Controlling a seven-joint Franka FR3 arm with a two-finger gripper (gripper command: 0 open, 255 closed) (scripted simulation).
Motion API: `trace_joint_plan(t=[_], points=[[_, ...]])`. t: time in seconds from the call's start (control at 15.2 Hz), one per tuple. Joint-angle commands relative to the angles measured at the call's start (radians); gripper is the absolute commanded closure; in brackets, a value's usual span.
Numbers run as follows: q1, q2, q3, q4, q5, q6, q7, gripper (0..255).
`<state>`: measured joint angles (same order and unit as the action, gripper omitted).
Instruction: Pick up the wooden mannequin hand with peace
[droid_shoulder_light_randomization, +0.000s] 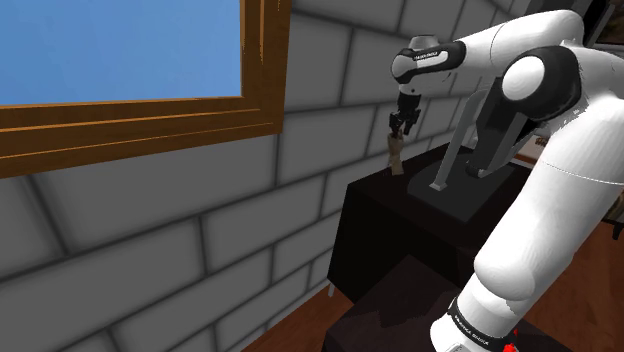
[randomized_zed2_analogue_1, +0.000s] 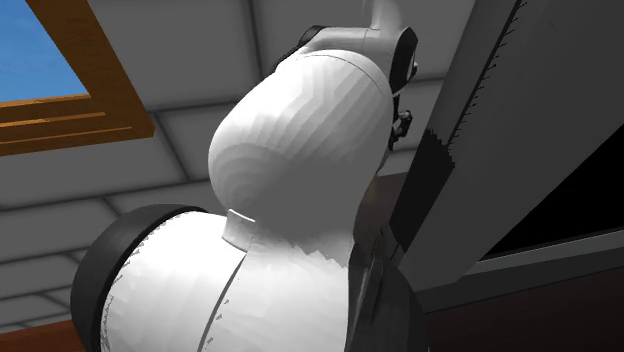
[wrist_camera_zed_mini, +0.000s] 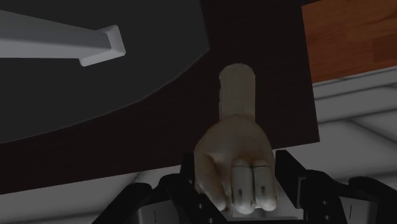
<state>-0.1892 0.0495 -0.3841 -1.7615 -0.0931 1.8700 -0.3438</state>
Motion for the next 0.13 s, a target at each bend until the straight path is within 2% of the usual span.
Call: trace_joint_plan(t=[0.0, 0.07], points=[[0.001, 0.0, 0.001, 0.017, 0.0, -0.017, 0.0, 255], [0.001, 0.0, 0.001, 0.017, 0.0, -0.017, 0.0, 255]])
